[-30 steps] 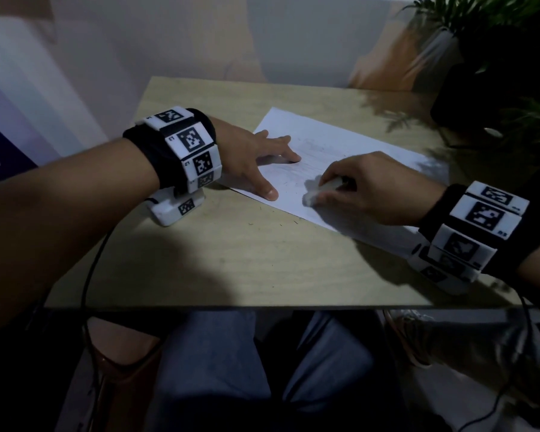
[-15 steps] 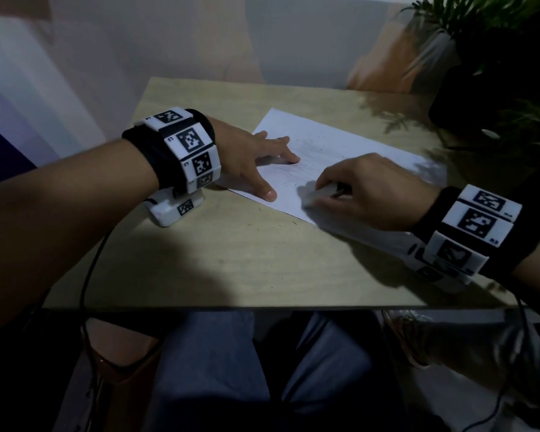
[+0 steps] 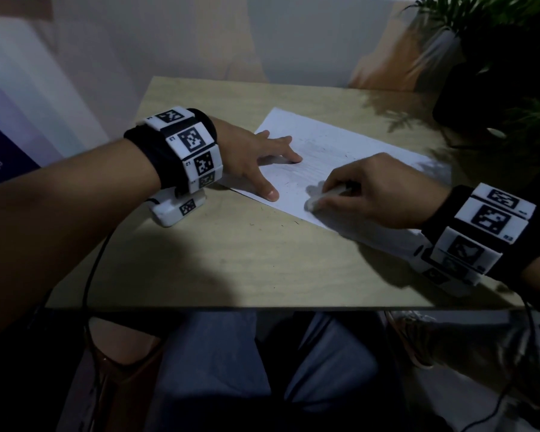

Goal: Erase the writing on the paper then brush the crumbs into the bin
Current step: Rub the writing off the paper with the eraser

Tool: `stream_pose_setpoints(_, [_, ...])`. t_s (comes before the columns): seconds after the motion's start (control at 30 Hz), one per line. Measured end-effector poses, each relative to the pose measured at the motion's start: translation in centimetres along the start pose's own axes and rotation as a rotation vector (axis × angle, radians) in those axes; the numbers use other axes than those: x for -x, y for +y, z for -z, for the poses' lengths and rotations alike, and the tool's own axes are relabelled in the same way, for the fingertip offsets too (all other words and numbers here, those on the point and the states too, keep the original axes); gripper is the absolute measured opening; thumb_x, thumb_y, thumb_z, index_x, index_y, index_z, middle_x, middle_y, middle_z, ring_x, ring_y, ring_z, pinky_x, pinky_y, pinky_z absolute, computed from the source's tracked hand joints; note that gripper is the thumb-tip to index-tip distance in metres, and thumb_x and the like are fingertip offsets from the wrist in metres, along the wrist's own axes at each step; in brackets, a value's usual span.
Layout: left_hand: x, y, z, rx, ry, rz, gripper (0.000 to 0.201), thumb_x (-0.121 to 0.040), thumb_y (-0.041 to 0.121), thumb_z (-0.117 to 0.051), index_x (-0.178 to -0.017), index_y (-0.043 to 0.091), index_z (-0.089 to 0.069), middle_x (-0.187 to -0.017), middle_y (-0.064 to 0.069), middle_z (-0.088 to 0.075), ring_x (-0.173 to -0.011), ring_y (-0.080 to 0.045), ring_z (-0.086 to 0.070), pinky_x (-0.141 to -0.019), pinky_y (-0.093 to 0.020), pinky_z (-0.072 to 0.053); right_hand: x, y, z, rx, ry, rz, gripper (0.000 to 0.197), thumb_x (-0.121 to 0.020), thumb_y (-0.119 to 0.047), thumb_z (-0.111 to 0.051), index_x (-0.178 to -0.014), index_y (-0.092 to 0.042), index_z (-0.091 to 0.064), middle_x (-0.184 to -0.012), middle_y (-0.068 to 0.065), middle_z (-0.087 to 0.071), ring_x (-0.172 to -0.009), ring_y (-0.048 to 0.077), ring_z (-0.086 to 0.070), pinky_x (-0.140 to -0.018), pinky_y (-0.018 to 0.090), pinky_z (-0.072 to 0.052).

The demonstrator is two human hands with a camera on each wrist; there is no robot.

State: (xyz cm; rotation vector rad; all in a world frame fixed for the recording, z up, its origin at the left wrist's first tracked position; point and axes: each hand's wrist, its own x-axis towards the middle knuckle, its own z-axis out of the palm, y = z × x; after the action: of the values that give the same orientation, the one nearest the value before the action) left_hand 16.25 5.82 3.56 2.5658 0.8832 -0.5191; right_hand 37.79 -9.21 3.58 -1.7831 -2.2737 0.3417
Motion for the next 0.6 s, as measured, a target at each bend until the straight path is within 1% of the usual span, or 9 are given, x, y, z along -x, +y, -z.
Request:
stream_pose_setpoints(0.07, [0.0, 0.0, -0.1, 0.000, 0.001, -0.003, 0.087, -0.087, 0.061, -0.069, -0.157, 0.054, -0.017, -0.167, 0.026, 0.010, -0.155, -0.007, 0.013, -0.124, -0.039, -0.001, -0.2, 0.4, -0.1, 0.113, 0.066, -0.006, 0.039, -0.087, -0.062, -0.062, -0.086, -0.024, -0.071, -0.076, -0.008, -0.068, -0.072, 0.016, -0.060, -0.066, 0.036, -0.047])
stream_pose_setpoints(0.13, [0.0, 0.0, -0.2, -0.005, 0.010, -0.012, 0.087, -0.087, 0.061, -0.068, -0.157, 0.054, -0.016, -0.167, 0.026, 0.010, -0.155, -0.007, 0.012, -0.123, -0.037, -0.001, 0.0, 0.2, -0.3, 0.155, 0.055, 0.041, 0.040, -0.089, -0.061, -0.058, -0.088, -0.022, -0.070, -0.077, -0.005, -0.068, -0.073, 0.019, -0.060, -0.066, 0.037, -0.048])
stream_pose_setpoints(0.23, [0.0, 0.0, -0.2, -0.016, 0.012, -0.002, 0.087, -0.088, 0.061, -0.068, -0.156, 0.055, -0.015, -0.166, 0.027, 0.011, -0.155, -0.006, 0.012, -0.122, -0.035, -0.001, 0.8, -0.7, 0.1, -0.028, -0.079, 0.068, 0.054, -0.081, -0.076, -0.052, -0.093, -0.028, -0.072, -0.079, -0.011, -0.069, -0.073, 0.009, -0.061, -0.067, 0.030, -0.047])
stream_pose_setpoints(0.3, [0.0, 0.0, -0.1, -0.020, 0.009, 0.001, 0.087, -0.088, 0.061, -0.068, -0.156, 0.055, -0.015, -0.166, 0.026, 0.011, -0.155, -0.007, 0.012, -0.122, -0.036, -0.002, 0.7, -0.5, 0.3, -0.059, -0.081, 0.029, 0.055, -0.078, -0.078, -0.053, -0.093, -0.029, -0.073, -0.079, -0.011, -0.070, -0.073, 0.007, -0.061, -0.068, 0.029, -0.047])
stream_pose_setpoints(0.4, [-0.1, 0.0, -0.2, -0.013, 0.011, -0.004, 0.087, -0.088, 0.061, -0.068, -0.157, 0.054, -0.015, -0.167, 0.025, 0.011, -0.155, -0.008, 0.013, -0.123, -0.037, -0.001, 0.2, 0.4, 0.1, 0.125, 0.037, -0.008, 0.044, -0.086, -0.067, -0.058, -0.088, -0.026, -0.071, -0.077, -0.007, -0.069, -0.074, 0.018, -0.060, -0.067, 0.036, -0.047])
stream_pose_setpoints(0.47, [-0.1, -0.1, -0.3, -0.006, 0.010, -0.006, 0.087, -0.088, 0.060, -0.068, -0.157, 0.054, -0.015, -0.167, 0.025, 0.011, -0.155, -0.007, 0.013, -0.122, -0.036, -0.001, 0.2, 0.4, -0.2, 0.184, 0.054, 0.018, 0.035, -0.090, -0.057, -0.059, -0.088, -0.023, -0.069, -0.079, -0.004, -0.069, -0.075, 0.023, -0.061, -0.068, 0.039, -0.048])
stream_pose_setpoints(0.5, [-0.1, -0.1, -0.3, -0.001, 0.007, -0.006, 0.087, -0.088, 0.060, -0.068, -0.157, 0.054, -0.016, -0.167, 0.026, 0.011, -0.155, -0.007, 0.014, -0.122, -0.035, -0.001, 0.4, 0.2, -0.2, 0.171, 0.032, 0.042, 0.034, -0.089, -0.056, -0.059, -0.089, -0.023, -0.070, -0.081, -0.005, -0.069, -0.076, 0.022, -0.061, -0.068, 0.037, -0.048])
stream_pose_setpoints(0.53, [-0.1, -0.1, -0.2, 0.004, 0.002, -0.008, 0.088, -0.087, 0.061, -0.069, -0.157, 0.054, -0.016, -0.166, 0.026, 0.011, -0.155, -0.006, 0.014, -0.121, -0.034, -0.001, 0.6, -0.2, -0.2, 0.119, -0.004, 0.053, 0.036, -0.088, -0.059, -0.059, -0.092, -0.025, -0.071, -0.082, -0.007, -0.069, -0.076, 0.018, -0.061, -0.068, 0.035, -0.048])
stream_pose_setpoints(0.6, [-0.2, -0.2, -0.1, 0.003, -0.005, -0.007, 0.089, -0.085, 0.063, -0.069, -0.156, 0.055, -0.016, -0.166, 0.027, 0.011, -0.155, -0.006, 0.014, -0.121, -0.035, -0.001, 0.9, -0.6, 0.2, -0.021, -0.068, 0.035, 0.049, -0.080, -0.073, -0.056, -0.095, -0.029, -0.073, -0.082, -0.012, -0.069, -0.075, 0.009, -0.061, -0.069, 0.031, -0.047])
